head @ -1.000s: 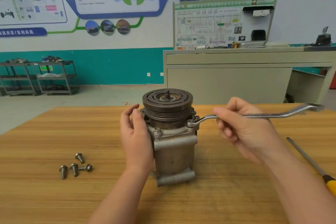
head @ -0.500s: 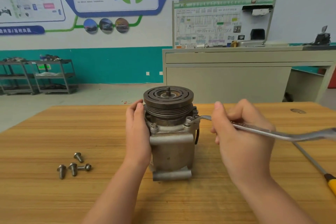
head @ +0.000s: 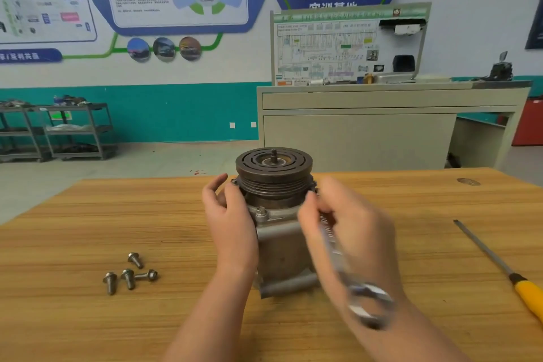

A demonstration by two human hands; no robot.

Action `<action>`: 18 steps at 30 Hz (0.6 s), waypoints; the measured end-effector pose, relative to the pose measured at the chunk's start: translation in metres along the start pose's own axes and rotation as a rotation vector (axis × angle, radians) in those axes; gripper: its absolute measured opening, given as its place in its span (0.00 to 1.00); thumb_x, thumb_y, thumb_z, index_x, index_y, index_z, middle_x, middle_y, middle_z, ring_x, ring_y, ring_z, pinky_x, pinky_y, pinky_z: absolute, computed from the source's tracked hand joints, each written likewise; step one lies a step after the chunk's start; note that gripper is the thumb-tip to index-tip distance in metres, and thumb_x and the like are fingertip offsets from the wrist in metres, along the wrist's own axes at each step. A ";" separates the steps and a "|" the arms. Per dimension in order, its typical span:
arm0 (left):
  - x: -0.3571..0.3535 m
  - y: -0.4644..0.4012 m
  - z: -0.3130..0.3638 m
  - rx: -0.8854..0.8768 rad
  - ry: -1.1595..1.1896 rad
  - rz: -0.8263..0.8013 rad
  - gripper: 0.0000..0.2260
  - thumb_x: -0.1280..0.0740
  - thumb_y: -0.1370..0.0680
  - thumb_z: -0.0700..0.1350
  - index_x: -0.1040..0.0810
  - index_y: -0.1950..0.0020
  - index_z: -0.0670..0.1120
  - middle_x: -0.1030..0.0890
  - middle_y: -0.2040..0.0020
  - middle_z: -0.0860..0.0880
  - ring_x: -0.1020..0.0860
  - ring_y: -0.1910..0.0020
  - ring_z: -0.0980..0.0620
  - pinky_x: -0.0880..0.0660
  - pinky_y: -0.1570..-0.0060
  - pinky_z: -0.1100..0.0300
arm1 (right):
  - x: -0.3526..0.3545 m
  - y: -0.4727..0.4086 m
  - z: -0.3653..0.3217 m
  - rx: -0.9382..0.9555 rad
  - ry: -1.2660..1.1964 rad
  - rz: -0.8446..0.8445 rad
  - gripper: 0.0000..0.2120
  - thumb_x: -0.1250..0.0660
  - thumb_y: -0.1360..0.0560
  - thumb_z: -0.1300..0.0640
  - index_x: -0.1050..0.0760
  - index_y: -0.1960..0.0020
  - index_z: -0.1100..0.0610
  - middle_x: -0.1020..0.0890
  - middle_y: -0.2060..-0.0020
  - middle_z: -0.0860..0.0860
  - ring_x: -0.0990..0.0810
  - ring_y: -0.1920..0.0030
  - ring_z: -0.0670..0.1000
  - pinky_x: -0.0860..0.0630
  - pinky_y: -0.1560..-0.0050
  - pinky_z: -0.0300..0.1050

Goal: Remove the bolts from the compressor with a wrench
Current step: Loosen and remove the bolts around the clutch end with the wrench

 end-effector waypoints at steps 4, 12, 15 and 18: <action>0.002 0.000 0.001 -0.045 -0.035 -0.004 0.07 0.43 0.17 0.44 0.28 0.43 0.53 0.24 0.70 0.61 0.29 0.73 0.66 0.31 0.74 0.72 | 0.010 0.003 0.061 -0.501 -0.628 0.043 0.16 0.27 0.29 0.63 0.32 0.68 0.54 0.26 0.76 0.49 0.31 0.77 0.42 0.35 0.77 0.33; 0.002 -0.003 0.003 -0.039 -0.044 0.026 0.07 0.42 0.19 0.40 0.27 0.45 0.48 0.22 0.61 0.56 0.26 0.69 0.70 0.31 0.70 0.75 | 0.003 -0.032 0.083 -0.664 -1.132 -0.025 0.16 0.30 0.34 0.59 0.36 0.72 0.52 0.25 0.78 0.54 0.31 0.82 0.45 0.40 0.82 0.32; 0.001 -0.002 0.003 -0.041 -0.042 0.036 0.07 0.43 0.19 0.40 0.27 0.45 0.47 0.24 0.62 0.54 0.28 0.72 0.69 0.32 0.72 0.74 | 0.025 -0.032 0.050 -0.294 -0.673 0.044 0.19 0.26 0.30 0.57 0.33 0.72 0.55 0.22 0.77 0.54 0.28 0.80 0.46 0.32 0.78 0.34; 0.001 0.001 0.006 -0.046 -0.054 0.034 0.07 0.43 0.19 0.39 0.27 0.45 0.47 0.26 0.64 0.55 0.29 0.73 0.69 0.33 0.72 0.74 | 0.025 -0.020 0.030 -0.121 -0.360 0.089 0.17 0.32 0.27 0.57 0.35 0.69 0.59 0.25 0.76 0.56 0.28 0.79 0.45 0.31 0.76 0.38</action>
Point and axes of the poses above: each hand's wrist, its own y-axis away from the middle knuckle, its own x-axis out of the back of the hand, z = x × y, the point moved 7 cm from there along -y, towards the middle knuckle
